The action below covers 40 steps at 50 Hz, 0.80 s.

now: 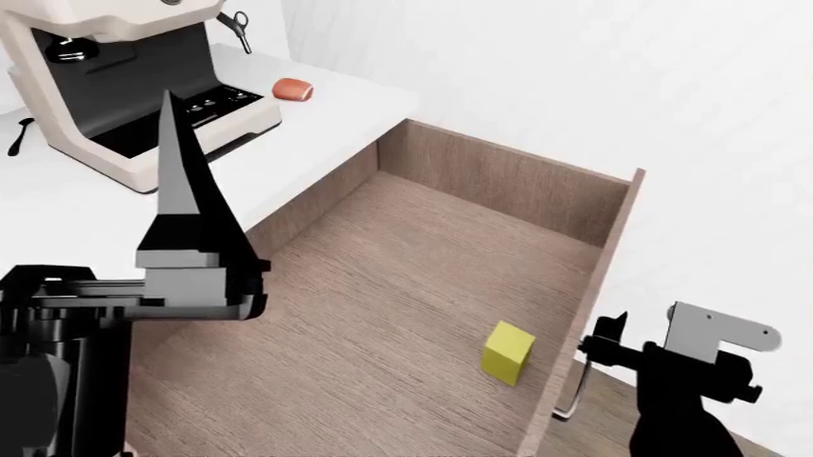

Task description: Close the right drawer.

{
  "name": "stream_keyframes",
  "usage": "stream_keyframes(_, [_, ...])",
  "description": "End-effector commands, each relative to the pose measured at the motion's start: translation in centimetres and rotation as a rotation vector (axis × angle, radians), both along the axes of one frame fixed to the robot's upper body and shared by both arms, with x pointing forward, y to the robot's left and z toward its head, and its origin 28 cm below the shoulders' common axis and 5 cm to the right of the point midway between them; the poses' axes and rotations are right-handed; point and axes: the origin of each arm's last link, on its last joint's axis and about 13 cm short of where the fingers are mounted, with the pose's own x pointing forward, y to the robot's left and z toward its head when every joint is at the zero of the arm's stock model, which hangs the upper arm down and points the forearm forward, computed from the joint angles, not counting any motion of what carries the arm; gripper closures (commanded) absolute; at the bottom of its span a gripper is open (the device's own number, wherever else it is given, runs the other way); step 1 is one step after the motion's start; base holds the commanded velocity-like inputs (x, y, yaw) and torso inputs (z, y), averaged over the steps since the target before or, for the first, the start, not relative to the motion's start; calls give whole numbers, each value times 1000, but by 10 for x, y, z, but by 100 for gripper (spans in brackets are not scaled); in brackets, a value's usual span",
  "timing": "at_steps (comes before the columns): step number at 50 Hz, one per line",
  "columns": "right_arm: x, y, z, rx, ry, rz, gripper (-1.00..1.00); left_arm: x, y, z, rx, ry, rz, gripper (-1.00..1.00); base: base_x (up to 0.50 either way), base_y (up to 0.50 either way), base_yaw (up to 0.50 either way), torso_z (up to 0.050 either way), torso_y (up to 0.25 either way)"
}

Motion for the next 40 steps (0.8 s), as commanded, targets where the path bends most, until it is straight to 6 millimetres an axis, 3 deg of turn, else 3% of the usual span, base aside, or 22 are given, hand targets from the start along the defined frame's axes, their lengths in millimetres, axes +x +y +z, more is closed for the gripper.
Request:
stream_keyframes(1, [8, 6, 0, 6, -4, 31, -100, -1, 0, 2, 2, -4, -1, -100, 0, 0, 0, 0, 0])
stream_keyframes(20, [19, 14, 1, 15, -14, 82, -100, -1, 1, 1, 0, -3, 0, -100, 0, 0, 0, 0, 0])
stream_keyframes(35, [33, 24, 13, -11, -31, 150, -100, -1, 3, -2, -7, -4, 5, -100, 0, 0, 0, 0, 0])
stream_keyframes(36, [47, 29, 7, -41, -75, 172, -100, -1, 3, -2, -7, -2, 5, -100, 0, 0, 0, 0, 0])
stream_keyframes(38, [52, 27, -15, -45, -83, 169, -100, -1, 3, -2, -7, -3, 7, -100, 0, 0, 0, 0, 0])
stream_keyframes(40, [52, 30, -10, -1, -43, 172, -100, -2, 3, -1, -7, -4, 7, -100, 0, 0, 0, 0, 0])
